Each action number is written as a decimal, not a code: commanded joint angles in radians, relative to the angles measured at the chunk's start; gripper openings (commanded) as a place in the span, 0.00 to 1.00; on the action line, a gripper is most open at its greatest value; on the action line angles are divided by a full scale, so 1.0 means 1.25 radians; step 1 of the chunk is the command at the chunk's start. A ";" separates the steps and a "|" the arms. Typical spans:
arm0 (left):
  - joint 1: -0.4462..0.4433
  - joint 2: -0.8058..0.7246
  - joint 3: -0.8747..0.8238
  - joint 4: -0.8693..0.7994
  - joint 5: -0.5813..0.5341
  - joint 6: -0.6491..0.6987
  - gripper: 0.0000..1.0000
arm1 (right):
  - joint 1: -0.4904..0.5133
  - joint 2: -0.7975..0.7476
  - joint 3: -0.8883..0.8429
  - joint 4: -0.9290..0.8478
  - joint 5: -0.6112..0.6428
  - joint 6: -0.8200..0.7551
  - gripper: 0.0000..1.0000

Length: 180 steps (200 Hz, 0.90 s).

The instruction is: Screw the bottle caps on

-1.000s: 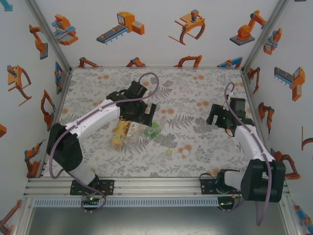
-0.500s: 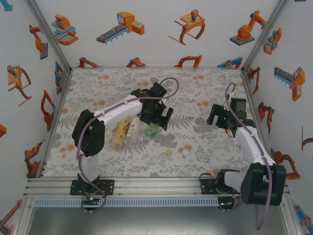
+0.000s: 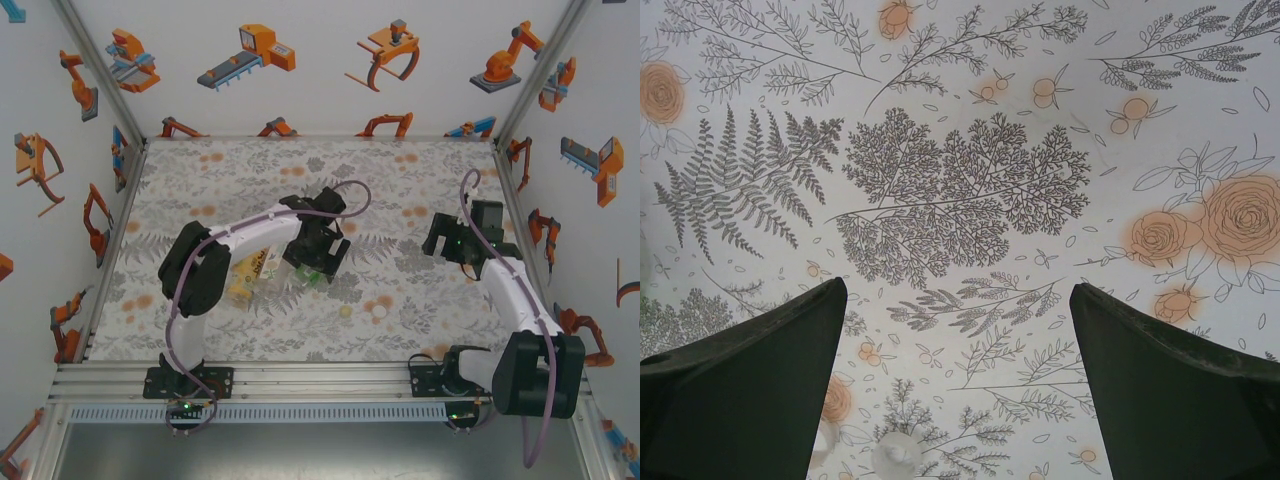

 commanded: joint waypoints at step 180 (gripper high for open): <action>-0.025 0.012 -0.098 0.113 0.002 -0.070 0.48 | 0.005 0.032 -0.014 0.035 -0.018 0.020 0.82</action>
